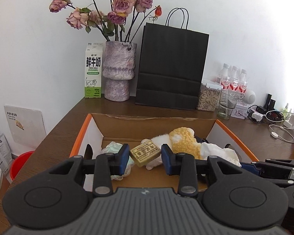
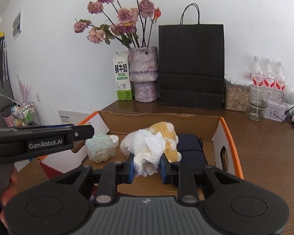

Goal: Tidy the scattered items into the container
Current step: 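Carry the soap bar and tissue into the box and open both tools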

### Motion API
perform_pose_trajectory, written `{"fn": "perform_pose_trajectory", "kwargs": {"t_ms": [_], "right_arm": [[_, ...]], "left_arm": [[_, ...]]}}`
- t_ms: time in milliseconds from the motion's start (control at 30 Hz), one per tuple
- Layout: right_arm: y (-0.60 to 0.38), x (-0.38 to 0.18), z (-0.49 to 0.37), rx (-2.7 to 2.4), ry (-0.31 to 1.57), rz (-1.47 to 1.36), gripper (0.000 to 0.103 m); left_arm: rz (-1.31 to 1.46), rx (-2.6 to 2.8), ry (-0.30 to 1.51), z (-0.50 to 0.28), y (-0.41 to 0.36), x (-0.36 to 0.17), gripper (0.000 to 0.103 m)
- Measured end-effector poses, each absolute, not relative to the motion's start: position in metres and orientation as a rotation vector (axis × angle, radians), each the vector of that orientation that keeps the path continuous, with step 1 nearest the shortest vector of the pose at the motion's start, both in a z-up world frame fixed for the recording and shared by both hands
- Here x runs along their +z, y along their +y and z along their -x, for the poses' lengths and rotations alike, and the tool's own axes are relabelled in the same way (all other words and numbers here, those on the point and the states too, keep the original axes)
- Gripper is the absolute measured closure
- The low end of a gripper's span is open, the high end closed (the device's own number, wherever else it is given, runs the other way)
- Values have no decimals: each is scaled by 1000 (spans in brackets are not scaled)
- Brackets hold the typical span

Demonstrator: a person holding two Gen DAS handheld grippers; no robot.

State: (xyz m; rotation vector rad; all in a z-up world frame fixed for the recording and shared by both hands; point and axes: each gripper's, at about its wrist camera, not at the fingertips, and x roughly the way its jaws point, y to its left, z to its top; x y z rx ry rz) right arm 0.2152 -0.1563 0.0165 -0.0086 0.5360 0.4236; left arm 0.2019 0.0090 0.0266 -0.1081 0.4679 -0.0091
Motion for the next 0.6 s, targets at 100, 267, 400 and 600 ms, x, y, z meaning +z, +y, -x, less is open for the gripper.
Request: {"fn": "perform_pose_trajectory", "kwargs": {"t_ms": [100, 267, 400, 600], "right_arm": [[-154, 7, -219, 420, 565, 5, 80], [-152, -4, -228, 413, 613, 1, 80], [-152, -10, -229, 404, 628, 14, 79], [-152, -8, -229, 397, 631, 26, 76]], "left_arm": [[104, -3, 489, -207, 8, 20, 67], [106, 10, 529, -214, 9, 11, 67], [104, 24, 560, -220, 10, 4, 67], [86, 31, 583, -223, 9, -3, 67]]}}
